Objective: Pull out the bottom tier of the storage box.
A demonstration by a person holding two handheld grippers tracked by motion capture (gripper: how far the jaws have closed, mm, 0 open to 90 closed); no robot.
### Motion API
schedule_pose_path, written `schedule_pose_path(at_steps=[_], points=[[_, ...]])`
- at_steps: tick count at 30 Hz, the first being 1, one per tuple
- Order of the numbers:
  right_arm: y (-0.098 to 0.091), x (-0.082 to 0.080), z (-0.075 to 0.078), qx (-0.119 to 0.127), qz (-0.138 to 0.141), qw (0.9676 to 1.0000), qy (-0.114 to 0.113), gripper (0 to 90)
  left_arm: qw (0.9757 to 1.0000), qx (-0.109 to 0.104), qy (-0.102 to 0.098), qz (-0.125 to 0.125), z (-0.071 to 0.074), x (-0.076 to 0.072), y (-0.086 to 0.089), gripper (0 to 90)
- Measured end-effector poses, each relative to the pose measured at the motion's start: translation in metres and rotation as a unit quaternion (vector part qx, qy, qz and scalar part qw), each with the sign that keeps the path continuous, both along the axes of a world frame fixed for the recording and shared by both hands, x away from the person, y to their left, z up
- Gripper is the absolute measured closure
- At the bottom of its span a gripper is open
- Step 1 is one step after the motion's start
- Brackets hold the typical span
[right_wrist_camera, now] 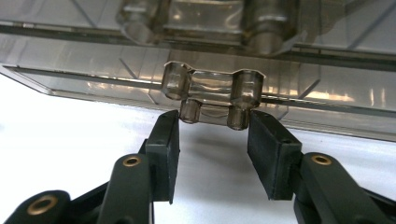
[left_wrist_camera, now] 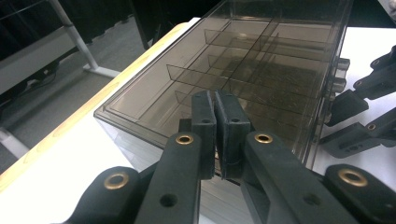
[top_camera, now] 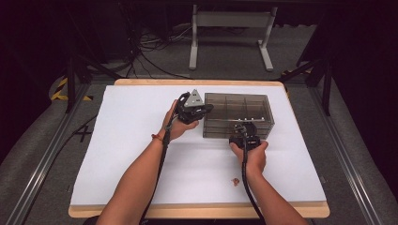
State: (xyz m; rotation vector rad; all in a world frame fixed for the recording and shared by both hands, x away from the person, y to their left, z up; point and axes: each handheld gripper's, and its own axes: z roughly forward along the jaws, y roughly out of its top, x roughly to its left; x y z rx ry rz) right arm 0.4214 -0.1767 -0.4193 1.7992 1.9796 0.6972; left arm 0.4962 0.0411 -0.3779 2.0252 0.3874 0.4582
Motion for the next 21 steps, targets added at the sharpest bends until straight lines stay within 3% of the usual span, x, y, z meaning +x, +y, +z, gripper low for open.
schedule_pose_path(at_steps=[7, 10, 21], points=[[0.0027, 0.0029, -0.0038, -0.013, 0.001, 0.9998, 0.013, 56.3, 1.0000, 0.002, -0.001, 0.001, 0.0003, -0.0003, -0.0003, 86.9], [-0.0008, 0.0024, -0.0026, 0.002, 0.005, 0.9999, 0.010, 56.1, 1.0000, 0.004, -0.003, 0.000, 0.0004, -0.0002, -0.0005, 86.9], [-0.0022, 0.0050, -0.0016, 0.005, 0.006, 0.9997, 0.022, 56.2, 1.0000, 0.001, 0.001, 0.001, 0.0005, 0.0007, -0.0015, 87.5]])
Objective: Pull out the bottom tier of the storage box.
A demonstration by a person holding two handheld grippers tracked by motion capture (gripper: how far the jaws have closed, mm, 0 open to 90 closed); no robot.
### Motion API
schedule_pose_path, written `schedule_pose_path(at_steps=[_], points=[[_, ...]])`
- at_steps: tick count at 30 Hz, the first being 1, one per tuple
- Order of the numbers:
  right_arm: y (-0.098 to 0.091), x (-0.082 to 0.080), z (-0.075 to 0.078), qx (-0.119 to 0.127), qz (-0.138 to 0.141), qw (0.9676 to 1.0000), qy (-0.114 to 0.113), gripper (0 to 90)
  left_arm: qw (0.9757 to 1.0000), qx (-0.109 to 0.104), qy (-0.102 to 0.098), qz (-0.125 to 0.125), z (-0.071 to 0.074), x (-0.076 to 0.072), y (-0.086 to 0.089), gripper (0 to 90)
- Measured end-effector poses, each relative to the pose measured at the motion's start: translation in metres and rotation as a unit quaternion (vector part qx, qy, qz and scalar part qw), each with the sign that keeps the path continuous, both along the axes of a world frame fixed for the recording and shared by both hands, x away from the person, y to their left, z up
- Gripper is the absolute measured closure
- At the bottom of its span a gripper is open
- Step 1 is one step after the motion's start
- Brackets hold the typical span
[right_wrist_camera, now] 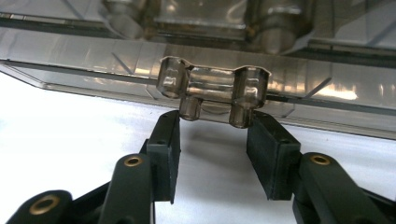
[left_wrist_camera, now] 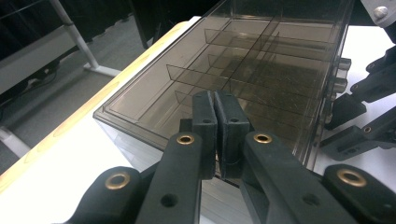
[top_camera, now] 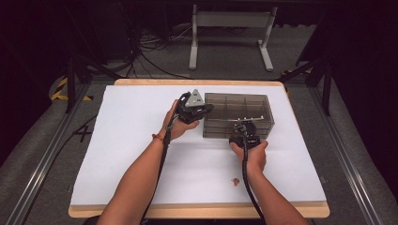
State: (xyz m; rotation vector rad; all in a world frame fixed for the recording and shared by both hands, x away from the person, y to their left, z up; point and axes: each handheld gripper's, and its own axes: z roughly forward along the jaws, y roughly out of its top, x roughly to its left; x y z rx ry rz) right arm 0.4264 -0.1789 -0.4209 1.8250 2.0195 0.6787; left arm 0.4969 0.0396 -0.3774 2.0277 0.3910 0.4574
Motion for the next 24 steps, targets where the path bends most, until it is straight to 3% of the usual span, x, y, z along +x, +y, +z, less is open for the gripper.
schedule_pose_path(at_steps=[7, 8, 9, 11, 12, 13, 14, 15, 16, 19, 20, 22, 24], points=[[0.000, -0.001, -0.001, -0.012, 0.014, 0.9998, -0.003, 57.3, 1.0000, 0.010, -0.002, 0.002, 0.002, -0.001, -0.002, 87.5], [0.000, -0.001, -0.001, -0.013, 0.015, 0.9998, -0.004, 64.4, 1.0000, 0.009, -0.001, 0.003, 0.001, -0.001, -0.002, 87.5], [0.001, -0.002, -0.002, -0.043, 0.007, 0.9990, -0.007, 82.6, 1.0000, 0.007, 0.000, 0.003, 0.001, -0.001, -0.002, 87.7], [-0.010, -0.004, -0.003, -0.009, 0.006, 0.9999, -0.011, 82.7, 1.0000, 0.006, 0.000, 0.003, 0.001, 0.000, -0.002, 87.8], [-0.011, -0.005, -0.002, -0.008, 0.012, 0.9998, -0.016, 80.4, 1.0000, 0.005, -0.001, 0.003, 0.001, 0.000, -0.002, 87.7], [-0.012, -0.006, -0.002, -0.006, 0.020, 0.9996, -0.017, 67.9, 1.0000, 0.005, -0.001, 0.003, 0.001, 0.000, -0.002, 87.6], [-0.012, -0.006, -0.002, -0.006, 0.020, 0.9996, -0.017, 67.9, 1.0000, 0.001, 0.002, 0.005, 0.000, -0.001, -0.002, 87.6], [-0.014, -0.005, -0.003, 0.011, 0.029, 0.9995, -0.004, 60.0, 1.0000, 0.002, 0.000, 0.005, 0.000, 0.000, -0.002, 87.5], [-0.012, -0.006, 0.000, 0.010, 0.036, 0.9992, -0.016, 56.4, 1.0000, 0.001, 0.001, 0.005, 0.000, -0.001, -0.002, 87.6], [-0.011, -0.007, 0.005, 0.011, 0.029, 0.9991, -0.028, 54.2, 0.9999, -0.009, 0.006, 0.003, -0.001, 0.000, -0.001, 87.6], [-0.010, -0.006, 0.007, 0.020, 0.028, 0.9991, -0.023, 51.5, 0.9999, -0.012, 0.009, 0.003, -0.002, 0.000, -0.001, 87.6], [-0.005, -0.003, 0.006, 0.000, 0.031, 0.9995, -0.009, 49.0, 0.9999, -0.008, 0.006, 0.002, -0.001, 0.000, -0.001, 87.6], [-0.004, -0.001, 0.004, 0.009, 0.027, 0.9996, -0.002, 48.3, 1.0000, -0.008, 0.004, 0.002, -0.001, 0.000, -0.002, 87.7]])
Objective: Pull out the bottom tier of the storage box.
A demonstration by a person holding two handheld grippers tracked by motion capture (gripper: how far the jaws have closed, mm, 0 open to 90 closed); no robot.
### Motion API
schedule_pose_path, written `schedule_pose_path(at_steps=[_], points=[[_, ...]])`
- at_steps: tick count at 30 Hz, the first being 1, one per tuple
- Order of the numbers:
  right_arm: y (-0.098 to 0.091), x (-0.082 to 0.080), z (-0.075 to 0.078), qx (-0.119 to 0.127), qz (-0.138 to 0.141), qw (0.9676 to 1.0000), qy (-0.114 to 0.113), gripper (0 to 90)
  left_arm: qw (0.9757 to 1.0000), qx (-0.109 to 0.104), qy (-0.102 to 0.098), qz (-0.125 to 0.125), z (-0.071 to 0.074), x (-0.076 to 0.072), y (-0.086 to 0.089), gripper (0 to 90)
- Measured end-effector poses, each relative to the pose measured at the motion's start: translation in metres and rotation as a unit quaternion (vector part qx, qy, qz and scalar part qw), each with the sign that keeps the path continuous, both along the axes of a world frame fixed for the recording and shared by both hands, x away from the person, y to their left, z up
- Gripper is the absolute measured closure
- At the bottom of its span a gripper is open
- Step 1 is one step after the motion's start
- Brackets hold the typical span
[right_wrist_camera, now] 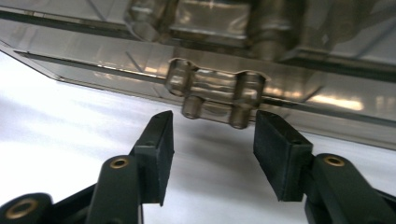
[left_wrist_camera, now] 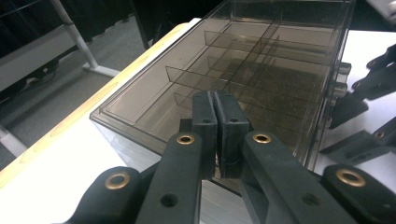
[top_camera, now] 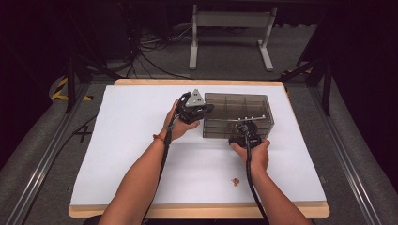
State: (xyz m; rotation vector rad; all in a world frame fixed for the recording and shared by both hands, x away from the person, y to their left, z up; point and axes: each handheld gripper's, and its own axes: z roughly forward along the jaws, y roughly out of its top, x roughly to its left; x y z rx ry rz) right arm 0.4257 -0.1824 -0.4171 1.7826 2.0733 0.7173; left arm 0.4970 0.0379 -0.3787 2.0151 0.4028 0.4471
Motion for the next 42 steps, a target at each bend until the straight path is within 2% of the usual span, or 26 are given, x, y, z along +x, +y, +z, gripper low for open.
schedule_pose_path(at_steps=[3, 5, 7, 10, 17, 19, 22, 24, 28, 30, 34, 36, 42], points=[[0.001, 0.002, -0.003, 0.004, -0.005, 0.9999, 0.008, 48.3, 1.0000, -0.001, 0.001, -0.001, 0.000, -0.001, -0.001, 87.8], [0.004, 0.005, -0.005, -0.003, -0.009, 0.9998, 0.018, 49.2, 1.0000, 0.002, -0.001, -0.003, 0.000, -0.001, -0.002, 87.7], [0.002, 0.006, -0.004, 0.010, -0.020, 0.9995, 0.022, 54.5, 1.0000, 0.003, -0.002, -0.003, 0.000, -0.002, -0.003, 87.8], [-0.002, 0.005, -0.003, 0.020, -0.021, 0.9994, 0.022, 55.9, 1.0000, 0.006, -0.006, -0.005, 0.001, -0.002, -0.005, 87.9], [0.001, 0.004, -0.004, 0.000, -0.010, 0.9998, 0.016, 56.9, 0.9999, 0.005, -0.003, -0.010, 0.001, -0.003, -0.009, 87.9], [-0.002, 0.003, -0.004, 0.020, -0.020, 0.9995, 0.012, 56.0, 0.9999, 0.007, -0.005, -0.012, 0.001, -0.004, -0.010, 87.9], [-0.003, 0.003, -0.003, 0.022, -0.023, 0.9994, 0.012, 53.9, 0.9999, 0.007, -0.004, -0.012, 0.001, -0.004, -0.010, 87.9], [-0.002, 0.002, -0.003, 0.035, -0.029, 0.9990, 0.006, 49.1, 0.9999, 0.007, -0.004, -0.012, 0.001, -0.004, -0.010, 87.9], [-0.002, -0.001, -0.004, 0.042, -0.053, 0.9977, -0.002, 55.0, 0.9999, 0.007, -0.004, -0.012, 0.001, -0.003, -0.010, 88.0], [-0.004, -0.002, -0.004, 0.051, -0.052, 0.9973, -0.006, 55.2, 0.9999, 0.006, -0.004, -0.013, 0.001, -0.003, -0.010, 88.1], [-0.002, -0.001, -0.005, 0.044, -0.051, 0.9977, -0.006, 55.6, 0.9999, 0.007, -0.004, -0.013, 0.001, -0.003, -0.010, 88.1], [-0.001, -0.001, -0.005, 0.032, -0.045, 0.9984, -0.005, 55.9, 0.9999, 0.007, -0.004, -0.013, 0.001, -0.003, -0.010, 88.2], [0.000, -0.001, -0.004, 0.017, -0.032, 0.9993, -0.008, 55.9, 0.9999, 0.005, -0.004, -0.013, 0.001, -0.003, -0.010, 88.2]])
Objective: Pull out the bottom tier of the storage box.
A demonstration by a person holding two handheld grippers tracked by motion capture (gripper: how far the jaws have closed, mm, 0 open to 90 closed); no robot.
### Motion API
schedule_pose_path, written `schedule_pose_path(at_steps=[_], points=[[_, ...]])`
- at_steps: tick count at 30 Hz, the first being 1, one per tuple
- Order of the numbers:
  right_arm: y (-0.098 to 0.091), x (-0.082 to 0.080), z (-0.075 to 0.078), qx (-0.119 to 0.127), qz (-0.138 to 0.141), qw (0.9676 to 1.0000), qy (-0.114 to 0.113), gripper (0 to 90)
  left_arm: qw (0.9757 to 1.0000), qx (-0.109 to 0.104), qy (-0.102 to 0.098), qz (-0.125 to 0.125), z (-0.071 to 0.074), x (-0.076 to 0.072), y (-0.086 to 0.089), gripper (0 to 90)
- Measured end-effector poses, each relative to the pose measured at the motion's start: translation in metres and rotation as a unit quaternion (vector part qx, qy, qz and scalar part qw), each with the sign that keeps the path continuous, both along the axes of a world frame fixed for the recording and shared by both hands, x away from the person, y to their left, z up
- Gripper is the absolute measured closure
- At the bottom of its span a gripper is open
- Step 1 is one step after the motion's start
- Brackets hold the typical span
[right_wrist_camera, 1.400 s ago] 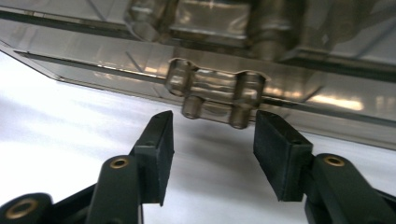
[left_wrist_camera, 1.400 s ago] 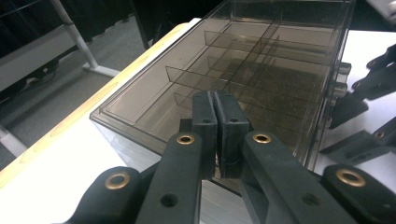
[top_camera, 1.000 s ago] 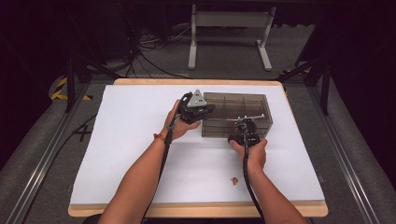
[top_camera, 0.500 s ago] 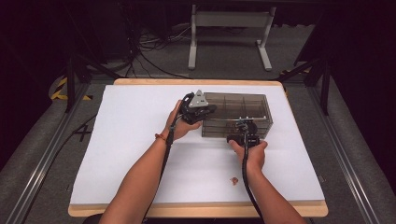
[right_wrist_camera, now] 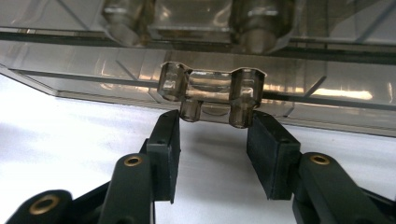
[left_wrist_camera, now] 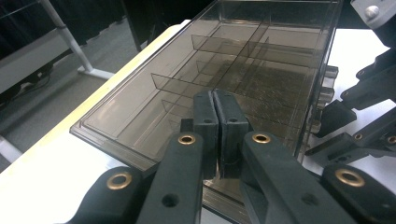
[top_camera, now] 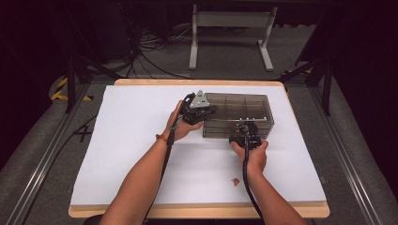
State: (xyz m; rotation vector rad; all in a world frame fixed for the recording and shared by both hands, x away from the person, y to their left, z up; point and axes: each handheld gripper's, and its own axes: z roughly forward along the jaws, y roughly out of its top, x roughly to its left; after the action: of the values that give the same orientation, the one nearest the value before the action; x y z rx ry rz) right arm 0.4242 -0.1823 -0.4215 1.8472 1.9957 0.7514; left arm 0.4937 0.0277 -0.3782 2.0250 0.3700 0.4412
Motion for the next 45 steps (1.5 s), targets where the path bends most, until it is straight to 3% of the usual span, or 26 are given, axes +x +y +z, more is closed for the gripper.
schedule_pose_path(at_steps=[3, 8, 17, 31, 32, 33, 34, 35, 38, 41, 45], points=[[0.001, -0.001, 0.000, -0.004, 0.004, 1.0000, -0.002, 56.0, 1.0000, -0.001, 0.000, 0.000, 0.000, 0.000, 0.000, 88.2], [0.004, -0.002, -0.001, -0.032, 0.014, 0.9994, -0.009, 56.0, 1.0000, -0.002, -0.001, 0.000, -0.001, 0.000, 0.000, 88.2], [0.003, 0.000, -0.001, -0.017, 0.008, 0.9998, 0.001, 55.8, 1.0000, -0.001, -0.002, -0.003, 0.000, -0.001, -0.003, 88.2], [0.005, -0.003, -0.001, -0.037, 0.020, 0.9991, -0.011, 56.3, 1.0000, -0.006, 0.002, -0.003, -0.001, -0.001, -0.002, 88.1], [0.005, -0.003, -0.001, -0.040, 0.022, 0.9989, -0.009, 61.6, 1.0000, -0.006, 0.002, -0.003, -0.001, -0.001, -0.002, 88.1], [0.006, -0.004, -0.002, -0.072, 0.012, 0.9972, -0.014, 78.9, 1.0000, -0.007, 0.002, -0.003, -0.001, -0.001, -0.002, 88.1], [0.002, -0.005, -0.004, -0.063, 0.010, 0.9978, -0.019, 80.6, 1.0000, -0.007, 0.002, -0.002, -0.001, -0.001, -0.002, 88.0], [-0.005, -0.006, -0.005, -0.040, 0.012, 0.9990, -0.019, 80.2, 1.0000, -0.008, 0.002, -0.002, -0.002, -0.001, -0.002, 88.1], [-0.008, -0.009, -0.005, -0.028, 0.024, 0.9990, -0.026, 65.7, 0.9999, -0.009, 0.004, -0.003, -0.002, 0.000, -0.003, 88.0], [0.001, -0.012, 0.000, -0.041, 0.048, 0.9973, -0.037, 52.0, 1.0000, -0.005, 0.000, -0.002, -0.001, 0.000, -0.005, 88.0], [0.003, -0.007, 0.005, -0.038, 0.026, 0.9985, -0.031, 49.4, 1.0000, -0.001, -0.003, -0.003, 0.000, -0.001, -0.007, 88.0]])
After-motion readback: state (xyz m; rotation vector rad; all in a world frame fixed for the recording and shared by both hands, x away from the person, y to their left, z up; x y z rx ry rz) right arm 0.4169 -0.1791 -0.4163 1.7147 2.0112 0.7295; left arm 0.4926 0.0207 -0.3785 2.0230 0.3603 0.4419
